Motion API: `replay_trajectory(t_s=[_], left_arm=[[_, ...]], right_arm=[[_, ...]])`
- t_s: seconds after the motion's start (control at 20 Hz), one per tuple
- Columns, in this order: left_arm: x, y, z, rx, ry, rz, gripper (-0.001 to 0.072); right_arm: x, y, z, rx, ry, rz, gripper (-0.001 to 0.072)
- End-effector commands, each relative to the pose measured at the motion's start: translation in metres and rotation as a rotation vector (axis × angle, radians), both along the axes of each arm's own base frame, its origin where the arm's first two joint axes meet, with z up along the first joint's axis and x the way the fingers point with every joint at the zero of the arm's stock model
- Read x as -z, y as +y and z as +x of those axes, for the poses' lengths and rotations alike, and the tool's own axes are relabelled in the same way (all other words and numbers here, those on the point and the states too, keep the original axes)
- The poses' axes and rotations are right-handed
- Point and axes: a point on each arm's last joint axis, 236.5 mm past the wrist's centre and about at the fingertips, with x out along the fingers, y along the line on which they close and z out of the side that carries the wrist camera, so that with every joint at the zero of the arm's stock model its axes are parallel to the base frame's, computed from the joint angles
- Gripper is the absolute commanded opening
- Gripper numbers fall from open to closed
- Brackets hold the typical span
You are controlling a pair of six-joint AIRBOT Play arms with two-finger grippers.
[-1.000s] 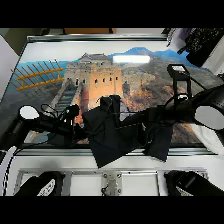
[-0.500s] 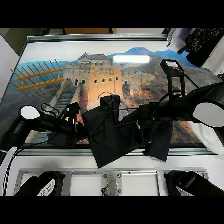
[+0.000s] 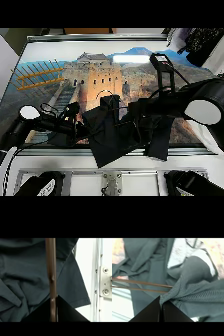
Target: Fold the clothes and pants, and hang the long-sleeved shirts on hangers.
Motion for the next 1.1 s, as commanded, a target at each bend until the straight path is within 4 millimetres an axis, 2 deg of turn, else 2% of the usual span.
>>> replay_trajectory(t_s=[0.0, 0.2, 0.35, 0.5, 1.05], left_arm=[[0.0, 0.0, 0.0, -0.002, 0.001, -0.001, 0.0012], [0.0, 0.0, 0.0, -0.001, 0.002, -0.001, 0.0012], [0.0, 0.0, 0.0, -0.001, 0.002, -0.001, 0.0012], [0.0, 0.0, 0.0, -0.001, 0.002, -0.001, 0.0012], [0.0, 0.0, 0.0, -0.001, 0.002, -0.001, 0.0012]], right_arm=[[-0.007, 0.026, 0.006, -0.043, -0.03, 0.031, 0.0014], [-0.008, 0.053, 0.007, -0.091, -0.043, 0.045, 0.0014], [-0.004, 0.067, 0.003, -0.121, -0.037, 0.04, 0.0014], [-0.008, 0.083, 0.002, -0.148, -0.064, 0.07, 0.0014], [-0.009, 0.087, 0.001, -0.154, -0.07, 0.077, 0.0026]])
